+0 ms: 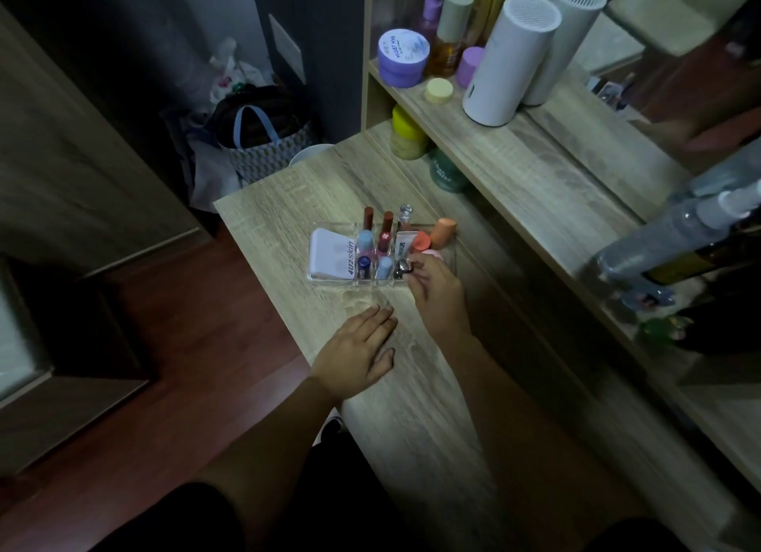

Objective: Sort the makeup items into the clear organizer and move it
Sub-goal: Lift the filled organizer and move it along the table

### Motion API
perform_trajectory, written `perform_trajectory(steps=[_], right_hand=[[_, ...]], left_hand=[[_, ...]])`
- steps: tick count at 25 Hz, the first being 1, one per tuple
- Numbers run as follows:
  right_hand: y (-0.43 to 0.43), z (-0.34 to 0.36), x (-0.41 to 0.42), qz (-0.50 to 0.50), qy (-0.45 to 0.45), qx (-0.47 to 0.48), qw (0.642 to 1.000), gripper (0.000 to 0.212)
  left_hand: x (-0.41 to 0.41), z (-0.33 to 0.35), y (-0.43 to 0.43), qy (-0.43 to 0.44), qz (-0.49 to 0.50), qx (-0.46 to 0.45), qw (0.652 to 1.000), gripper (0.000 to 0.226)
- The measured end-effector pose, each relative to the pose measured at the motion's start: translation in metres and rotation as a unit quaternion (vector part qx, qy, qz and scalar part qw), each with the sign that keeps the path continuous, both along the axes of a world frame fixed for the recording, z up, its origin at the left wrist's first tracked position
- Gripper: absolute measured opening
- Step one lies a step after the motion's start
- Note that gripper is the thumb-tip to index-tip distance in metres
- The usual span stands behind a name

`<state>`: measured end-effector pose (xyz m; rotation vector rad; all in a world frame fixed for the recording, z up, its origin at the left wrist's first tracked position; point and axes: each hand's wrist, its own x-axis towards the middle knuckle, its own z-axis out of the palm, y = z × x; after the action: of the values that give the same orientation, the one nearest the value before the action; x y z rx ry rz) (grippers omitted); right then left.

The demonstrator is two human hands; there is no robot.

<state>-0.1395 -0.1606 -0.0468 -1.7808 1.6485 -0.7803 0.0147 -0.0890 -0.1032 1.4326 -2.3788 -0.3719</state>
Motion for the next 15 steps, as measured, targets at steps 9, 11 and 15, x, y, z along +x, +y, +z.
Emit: perform_trajectory(steps=[9,11,15], right_hand=[[0.005,0.001,-0.007,-0.036,-0.008,0.016,0.999,0.034],[0.01,-0.001,-0.012,-0.057,0.021,-0.023,0.998,0.035],[0.015,-0.007,-0.027,-0.118,0.073,0.006,0.99,0.061]], left_hand=[[0.004,0.021,0.004,0.104,0.127,0.047,0.985,0.032],[0.008,0.029,0.003,0.155,0.232,0.052,0.959,0.03],[0.031,0.039,-0.021,0.211,0.331,0.058,0.918,0.047]])
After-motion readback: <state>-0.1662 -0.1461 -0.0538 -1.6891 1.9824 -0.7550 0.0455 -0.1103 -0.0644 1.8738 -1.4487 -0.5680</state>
